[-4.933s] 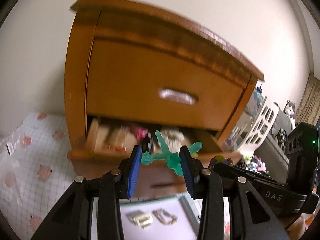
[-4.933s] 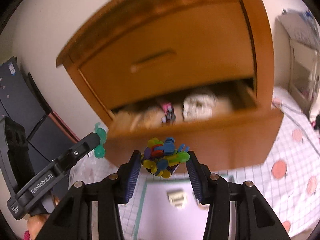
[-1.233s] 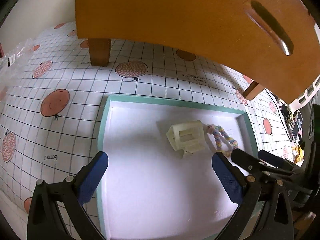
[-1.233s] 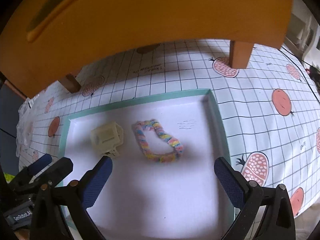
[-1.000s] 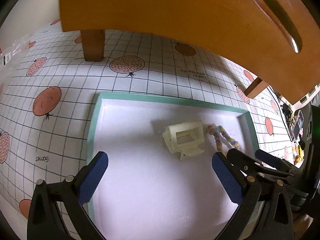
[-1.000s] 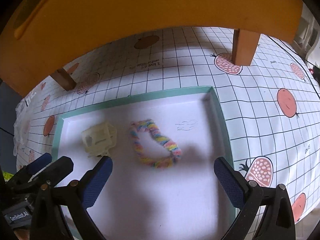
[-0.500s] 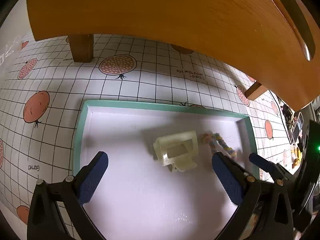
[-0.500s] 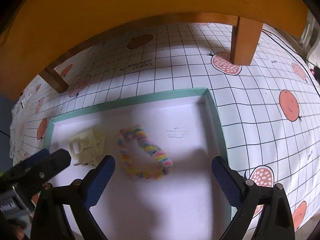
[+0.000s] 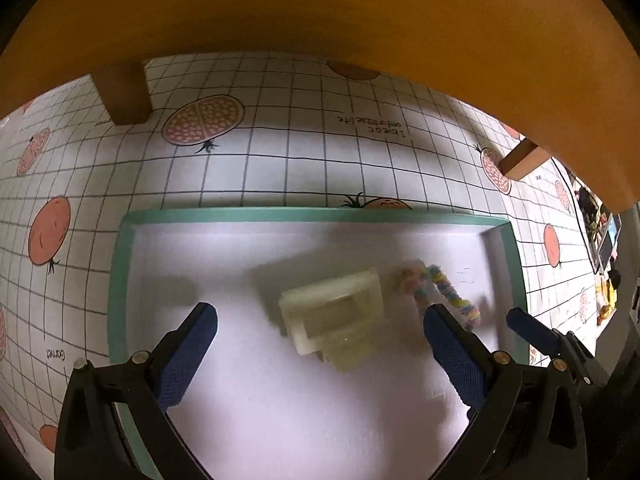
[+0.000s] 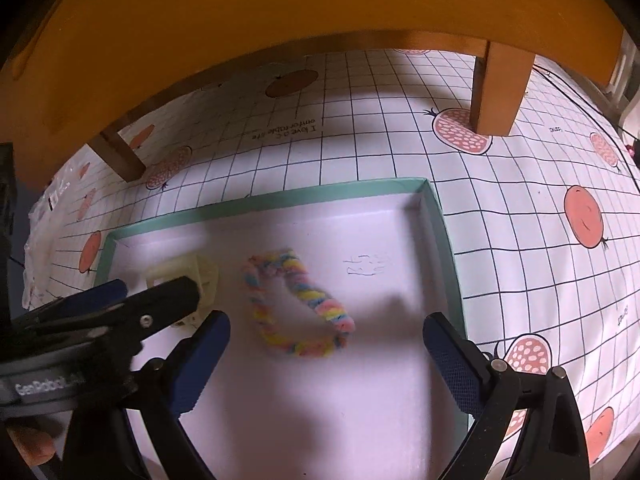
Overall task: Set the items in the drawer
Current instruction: 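Lower the left tool onto the cream block while the right tool lowers onto the pipe-cleaner ring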
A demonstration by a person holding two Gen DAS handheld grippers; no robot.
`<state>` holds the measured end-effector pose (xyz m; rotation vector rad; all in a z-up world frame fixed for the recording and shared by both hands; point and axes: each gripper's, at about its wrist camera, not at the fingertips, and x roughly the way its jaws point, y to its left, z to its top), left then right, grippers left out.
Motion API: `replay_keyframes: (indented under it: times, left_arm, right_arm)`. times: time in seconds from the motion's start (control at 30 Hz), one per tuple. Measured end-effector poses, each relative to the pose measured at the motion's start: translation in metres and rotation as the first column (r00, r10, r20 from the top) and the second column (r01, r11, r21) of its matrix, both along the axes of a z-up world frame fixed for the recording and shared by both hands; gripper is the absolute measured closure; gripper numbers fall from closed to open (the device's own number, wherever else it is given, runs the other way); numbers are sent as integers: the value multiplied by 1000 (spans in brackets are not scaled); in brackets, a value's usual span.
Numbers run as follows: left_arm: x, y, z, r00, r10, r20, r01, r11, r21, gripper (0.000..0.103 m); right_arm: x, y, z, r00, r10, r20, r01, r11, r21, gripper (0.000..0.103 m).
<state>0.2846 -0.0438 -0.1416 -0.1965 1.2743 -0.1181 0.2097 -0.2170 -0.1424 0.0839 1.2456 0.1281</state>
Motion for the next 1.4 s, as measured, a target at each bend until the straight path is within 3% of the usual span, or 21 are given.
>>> replay_keyframes:
  times: [0.57,0.77,1.0,1.3,1.4]
  left_arm:
    - [-1,27,-12,995,93,-36,-92,995,24,8]
    - [2,18,-5,999,47,-12,-47,999,-23,8]
    - [16,2,-14,998,30,-51,-28,999,32,9]
    - [14,24,-10,997,56,-45,-54,998,32,34]
    - [6,40,-5,998,54,-42,-53,998,25,37]
  right_arm:
    - [1,4,0,1000,10,-2,-10,1000,18,5]
    - [1,5,-1,1000,16,-3,-16,1000,16,5]
    - [0,5,-1,1000,15,-5,-15,1000,14,5]
    - [2,6,-1,999,32,-3,-32,999,17,5]
    - [4,9,-3,999,49,-3,-49,999,3,6]
